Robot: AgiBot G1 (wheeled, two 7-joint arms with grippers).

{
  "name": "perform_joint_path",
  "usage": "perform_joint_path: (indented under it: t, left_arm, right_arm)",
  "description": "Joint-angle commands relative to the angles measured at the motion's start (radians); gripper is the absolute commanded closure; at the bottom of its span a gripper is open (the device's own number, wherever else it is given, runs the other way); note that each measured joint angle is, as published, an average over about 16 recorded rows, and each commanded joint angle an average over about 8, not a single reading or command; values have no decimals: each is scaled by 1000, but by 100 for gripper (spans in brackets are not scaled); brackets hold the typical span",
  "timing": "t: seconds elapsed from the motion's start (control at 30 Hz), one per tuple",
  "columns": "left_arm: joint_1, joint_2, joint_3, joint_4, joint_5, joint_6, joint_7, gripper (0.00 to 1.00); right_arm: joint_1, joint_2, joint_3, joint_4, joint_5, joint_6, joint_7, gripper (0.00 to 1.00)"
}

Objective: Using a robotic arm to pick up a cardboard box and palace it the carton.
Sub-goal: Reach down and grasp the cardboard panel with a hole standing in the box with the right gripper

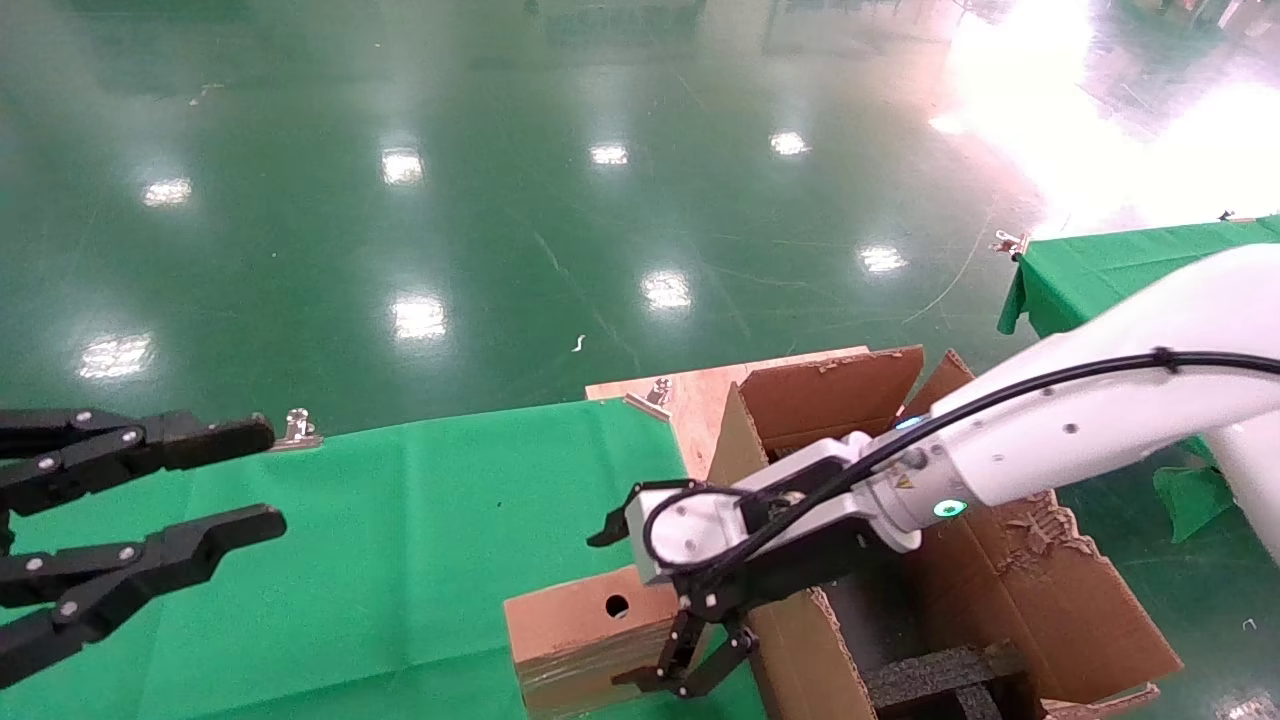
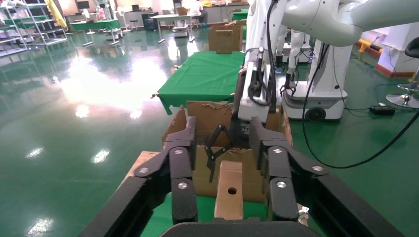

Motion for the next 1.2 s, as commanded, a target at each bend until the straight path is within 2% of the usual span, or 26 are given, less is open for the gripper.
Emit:
perform_joint_path:
  t: [0.03,0.23,0.27,0.37,0.4,0.43,0.5,0.53,0.63,0.67,0.7,1.2]
  left_arm:
    - [0,0,0,0,0,0,0,100]
    - [0,0,0,0,0,0,0,100]
    - [0,0,0,0,0,0,0,96]
    - [0,0,0,0,0,0,0,58]
    - [0,0,0,0,0,0,0,46]
    - [0,0,0,0,0,0,0,33]
    - [0,0,0,0,0,0,0,8]
    - [0,0,0,0,0,0,0,0]
    - [0,0,0,0,0,0,0,0]
    - [0,0,0,0,0,0,0,0]
    - [0,0,0,0,0,0,0,0]
    - [0,0,0,0,0,0,0,0]
  right_arm:
    - [17,-15,-24,0,-42,-5,5,0]
    - [64,-49,-97,6,-128,-11,-4,0]
    - [70,-54,-108,8,-138,-10,-8,0]
    - [81,-65,-132,10,-158,-1,-18,0]
    - [82,-68,-138,11,-164,3,-22,4]
    - [84,-72,-143,11,-168,7,-25,13]
    - [84,-76,-150,11,-174,14,-29,38]
    - [85,-78,-153,11,-177,17,-31,50]
    - [86,-85,-162,11,-184,22,-35,88]
    - [87,-86,-163,10,-186,22,-35,96]
    - [87,-87,-165,10,-187,23,-36,100]
    - [85,-84,-161,11,-184,23,-36,100]
